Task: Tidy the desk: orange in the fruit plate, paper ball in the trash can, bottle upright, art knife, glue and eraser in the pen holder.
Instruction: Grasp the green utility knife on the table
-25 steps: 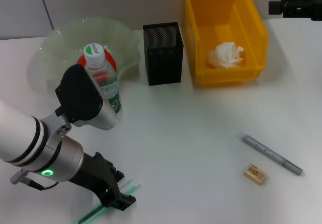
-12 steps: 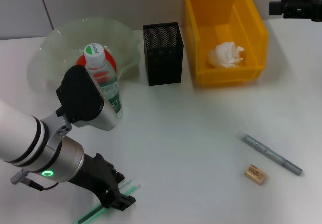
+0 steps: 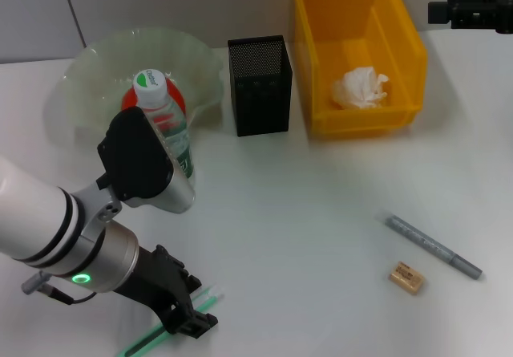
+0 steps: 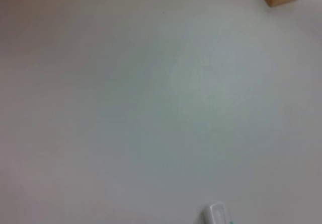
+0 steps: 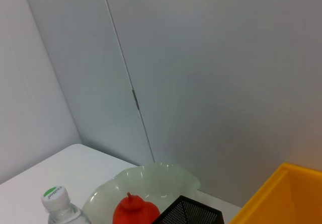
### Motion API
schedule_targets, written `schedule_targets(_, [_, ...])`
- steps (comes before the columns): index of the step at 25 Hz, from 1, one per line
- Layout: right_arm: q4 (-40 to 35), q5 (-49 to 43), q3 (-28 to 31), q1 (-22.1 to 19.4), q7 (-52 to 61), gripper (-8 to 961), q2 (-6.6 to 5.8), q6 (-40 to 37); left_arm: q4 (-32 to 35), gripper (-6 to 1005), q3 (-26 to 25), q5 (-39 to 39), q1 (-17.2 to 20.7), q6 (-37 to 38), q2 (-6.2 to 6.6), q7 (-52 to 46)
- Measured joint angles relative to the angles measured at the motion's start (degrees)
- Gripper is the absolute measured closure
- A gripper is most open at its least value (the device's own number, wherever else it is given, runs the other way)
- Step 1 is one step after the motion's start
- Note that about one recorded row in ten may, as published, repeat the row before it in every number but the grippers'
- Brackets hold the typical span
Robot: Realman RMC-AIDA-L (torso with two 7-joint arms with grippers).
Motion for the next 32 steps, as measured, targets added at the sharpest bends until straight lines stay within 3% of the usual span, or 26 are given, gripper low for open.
schedule_targets(24, [0.0,0.0,0.0,0.0,0.1,303,0.00,0.2,-0.1,434,0.1,0.6,-0.3,-0.6,-0.01,-0.1])
schedule_targets(29, [0.0,0.0,0.0,0.0,0.1,304,0.00,0.3,-0.1,564,0.4,0.7,-0.5,-0.6,-0.02,-0.1])
schedule_targets(32, [0.0,0.0,0.0,0.0,0.1,304,0.00,0.3,-0.1,562,0.4,0.7,-0.5,-0.6,-0.02,-0.1])
